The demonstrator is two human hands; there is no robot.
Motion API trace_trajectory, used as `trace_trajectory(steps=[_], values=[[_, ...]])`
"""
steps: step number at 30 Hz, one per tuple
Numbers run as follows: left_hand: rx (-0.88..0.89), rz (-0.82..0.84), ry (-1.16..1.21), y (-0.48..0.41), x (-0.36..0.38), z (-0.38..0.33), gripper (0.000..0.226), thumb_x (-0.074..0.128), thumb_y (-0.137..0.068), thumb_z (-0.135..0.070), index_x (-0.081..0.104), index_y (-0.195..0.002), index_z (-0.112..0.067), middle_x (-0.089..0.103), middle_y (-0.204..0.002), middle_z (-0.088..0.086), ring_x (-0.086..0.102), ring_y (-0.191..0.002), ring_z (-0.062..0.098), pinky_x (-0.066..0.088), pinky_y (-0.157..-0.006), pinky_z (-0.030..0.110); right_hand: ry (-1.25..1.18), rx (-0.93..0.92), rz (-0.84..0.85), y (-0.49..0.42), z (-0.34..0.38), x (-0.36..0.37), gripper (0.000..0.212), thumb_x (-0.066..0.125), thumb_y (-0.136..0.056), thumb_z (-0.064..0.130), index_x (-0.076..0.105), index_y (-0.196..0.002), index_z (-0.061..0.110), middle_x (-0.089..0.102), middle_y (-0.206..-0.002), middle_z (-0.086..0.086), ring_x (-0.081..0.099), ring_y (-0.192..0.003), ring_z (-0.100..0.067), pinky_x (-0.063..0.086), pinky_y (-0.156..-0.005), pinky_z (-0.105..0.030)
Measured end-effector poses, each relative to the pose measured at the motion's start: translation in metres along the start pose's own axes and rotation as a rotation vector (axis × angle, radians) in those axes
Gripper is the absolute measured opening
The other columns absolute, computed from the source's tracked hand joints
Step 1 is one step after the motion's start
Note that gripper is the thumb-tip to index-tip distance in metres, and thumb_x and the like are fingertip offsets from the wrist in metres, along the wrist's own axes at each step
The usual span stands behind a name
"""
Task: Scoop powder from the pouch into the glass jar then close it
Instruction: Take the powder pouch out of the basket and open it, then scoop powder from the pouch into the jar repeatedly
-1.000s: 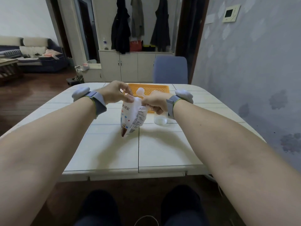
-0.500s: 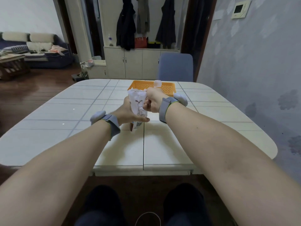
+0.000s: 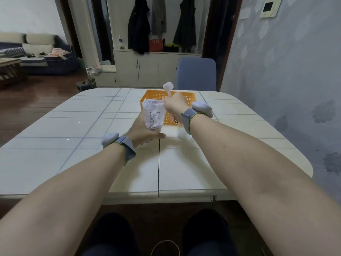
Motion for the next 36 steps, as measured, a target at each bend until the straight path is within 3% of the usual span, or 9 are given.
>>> trace_trajectory(steps=[3, 7, 10, 13, 17, 21, 25, 28, 36], values=[[-0.013, -0.081, -0.206, -0.002, -0.008, 0.009, 0.100, 0.094, -0.050, -0.024, 0.044, -0.136, -0.028, 0.066, -0.114, -0.004, 0.065, -0.102, 0.015, 0.057, -0.082, 0.035, 0.027, -0.022, 0.016, 0.004, 0.007, 0.001, 0.018, 0.045, -0.102, 0.021, 0.051, -0.106, 0.004, 0.048, -0.076, -0.007, 0.045, -0.060, -0.020, 0.033, -0.051, -0.028], [-0.074, -0.121, -0.226, -0.004, -0.013, 0.014, 0.070, 0.080, -0.055, -0.015, 0.053, -0.119, -0.026, 0.067, -0.100, -0.001, 0.065, -0.090, 0.020, 0.053, -0.069, 0.031, 0.045, -0.027, 0.015, 0.006, 0.007, 0.001, 0.021, 0.051, -0.096, 0.023, 0.058, -0.101, 0.004, 0.048, -0.071, -0.005, 0.043, -0.055, -0.019, 0.032, -0.049, -0.027], [-0.046, -0.147, -0.220, -0.006, -0.015, 0.018, 0.052, 0.073, -0.048, -0.018, 0.059, -0.098, -0.020, 0.066, -0.080, -0.003, 0.062, -0.071, 0.020, 0.048, -0.059, 0.028, 0.020, -0.027, -0.018, 0.007, 0.001, -0.002, 0.040, 0.051, -0.092, 0.045, 0.063, -0.095, 0.007, 0.052, -0.070, -0.004, 0.050, -0.060, -0.023, 0.037, -0.055, -0.030], [-0.037, -0.154, -0.204, -0.009, -0.015, 0.022, 0.045, 0.072, -0.048, -0.016, 0.061, -0.091, -0.014, 0.065, -0.074, -0.002, 0.059, -0.064, 0.020, 0.049, -0.057, 0.031, 0.045, -0.119, -0.211, 0.009, -0.003, -0.030, 0.043, 0.044, -0.096, 0.046, 0.060, -0.076, 0.012, 0.056, -0.066, -0.003, 0.056, -0.064, -0.029, 0.040, -0.057, -0.031], [-0.034, -0.145, -0.237, -0.017, -0.010, 0.022, 0.056, 0.073, -0.043, -0.019, 0.061, -0.098, -0.016, 0.069, -0.084, -0.001, 0.063, -0.074, 0.021, 0.049, -0.061, 0.029, 0.376, -0.200, -0.493, 0.018, -0.018, -0.072, 0.034, 0.035, -0.100, 0.032, 0.062, -0.104, 0.012, 0.063, -0.097, -0.009, 0.061, -0.080, -0.032, 0.048, -0.068, -0.037], [-0.055, -0.138, -0.256, -0.020, -0.006, 0.024, 0.060, 0.072, -0.045, -0.021, 0.057, -0.103, -0.014, 0.064, -0.087, -0.003, 0.060, -0.076, 0.017, 0.043, -0.061, 0.024, 0.487, -0.018, -0.314, 0.012, -0.052, -0.074, 0.058, 0.043, -0.090, 0.063, 0.063, -0.115, 0.015, 0.046, -0.123, -0.012, 0.059, -0.074, -0.034, 0.047, -0.073, -0.039], [-0.039, -0.107, -0.285, -0.020, -0.007, 0.024, 0.048, 0.070, -0.044, -0.023, 0.054, -0.089, -0.017, 0.057, -0.074, -0.008, 0.054, -0.064, 0.013, 0.039, -0.054, 0.020, 0.386, 0.008, -0.164, 0.011, -0.073, -0.062, 0.082, 0.059, -0.064, 0.086, 0.067, -0.106, 0.016, 0.059, -0.109, -0.009, 0.061, -0.087, -0.028, 0.045, -0.068, -0.034], [-0.027, -0.092, -0.308, -0.019, -0.006, 0.020, 0.048, 0.068, -0.043, -0.027, 0.051, -0.087, -0.018, 0.055, -0.073, -0.010, 0.051, -0.063, 0.011, 0.037, -0.052, 0.018, 0.273, -0.008, -0.104, 0.013, -0.075, -0.053, 0.062, 0.075, -0.063, 0.073, 0.061, -0.085, 0.017, 0.061, -0.079, 0.001, 0.061, -0.077, -0.022, 0.039, -0.056, -0.030], [-0.040, -0.136, -0.253, -0.013, -0.006, 0.015, 0.054, 0.071, -0.046, -0.018, 0.061, -0.099, -0.013, 0.065, -0.082, -0.003, 0.061, -0.072, 0.017, 0.043, -0.055, 0.020, 0.181, -0.025, -0.123, 0.039, -0.076, -0.045, 0.048, 0.073, -0.071, 0.056, 0.064, -0.092, 0.013, 0.064, -0.079, 0.000, 0.062, -0.070, -0.021, 0.043, -0.058, -0.030]])
Point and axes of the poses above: each hand's wrist, its own y-axis away from the middle knuckle, its own x-axis out of the palm, z = x × y, the point moved 6 cm from there along -y, towards the middle knuckle
